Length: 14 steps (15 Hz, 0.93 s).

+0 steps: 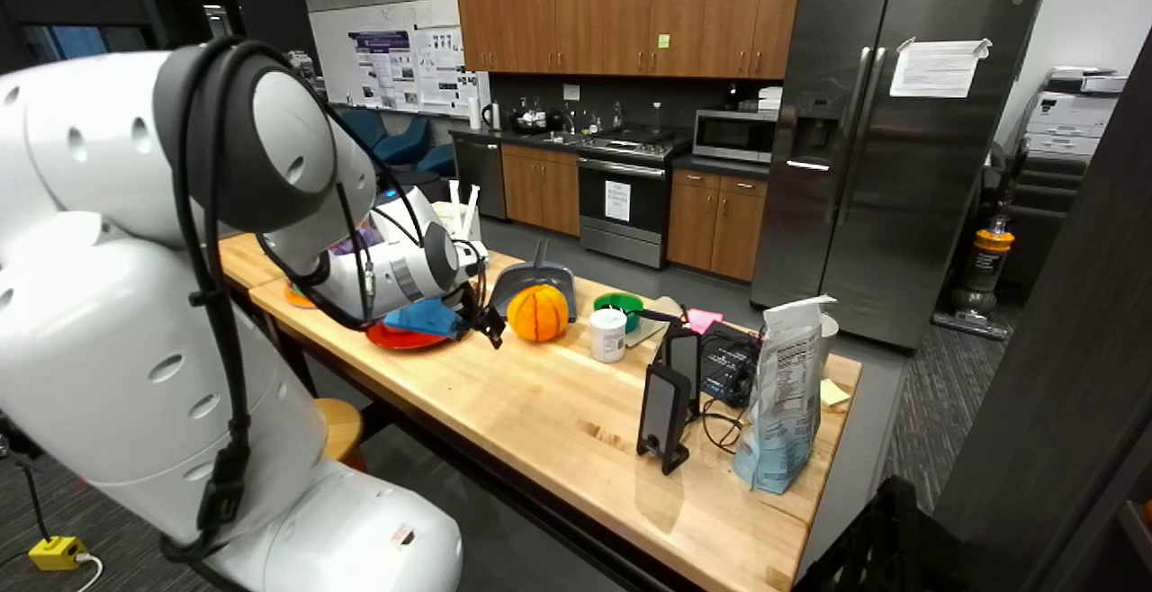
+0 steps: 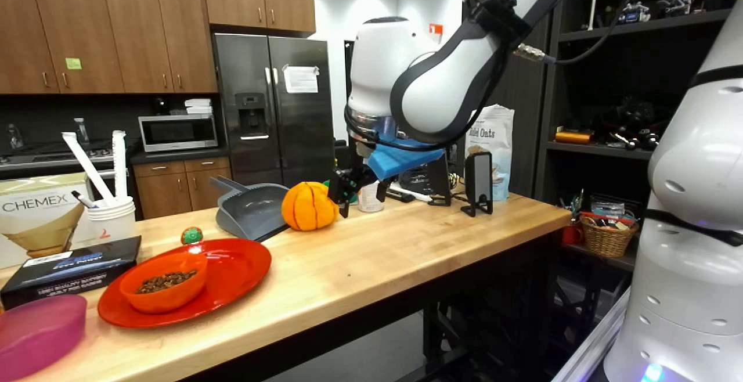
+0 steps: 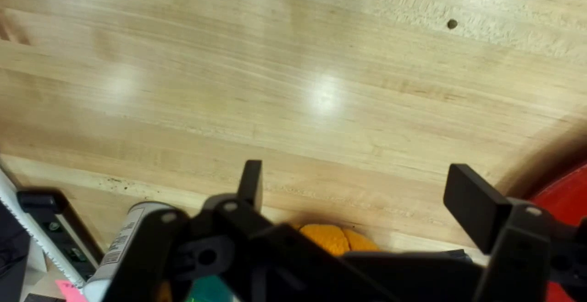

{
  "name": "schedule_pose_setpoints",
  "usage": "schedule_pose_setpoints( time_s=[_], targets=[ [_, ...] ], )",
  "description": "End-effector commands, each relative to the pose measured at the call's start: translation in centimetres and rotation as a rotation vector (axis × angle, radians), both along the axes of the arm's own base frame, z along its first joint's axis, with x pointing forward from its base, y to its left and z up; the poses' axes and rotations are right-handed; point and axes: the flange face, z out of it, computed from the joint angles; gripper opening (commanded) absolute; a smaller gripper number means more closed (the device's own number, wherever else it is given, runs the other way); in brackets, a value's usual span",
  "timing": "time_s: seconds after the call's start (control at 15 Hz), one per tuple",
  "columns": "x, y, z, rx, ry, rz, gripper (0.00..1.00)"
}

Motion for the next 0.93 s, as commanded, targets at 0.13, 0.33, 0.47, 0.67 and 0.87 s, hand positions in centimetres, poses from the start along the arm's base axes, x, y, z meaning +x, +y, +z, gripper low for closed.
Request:
schedule_pose_setpoints(
  time_s=[0.13, 0.33, 0.47, 0.67, 0.87],
  targets=[
    [1.8, 1.0, -1.1, 0.022, -0.028, 0.047, 1.00],
    [2.9, 1.9, -0.8, 0.019, -0.052, 0.084, 1.00],
    [4.2, 2.6, -0.2, 0.005, -0.069, 0.103, 1.00],
    [6.3, 3.9, 0.7, -0.023, -0.101, 0.139, 1.00],
    [8.3, 5.0, 0.7, -0.056, -0.122, 0.175, 1.00]
  ],
)
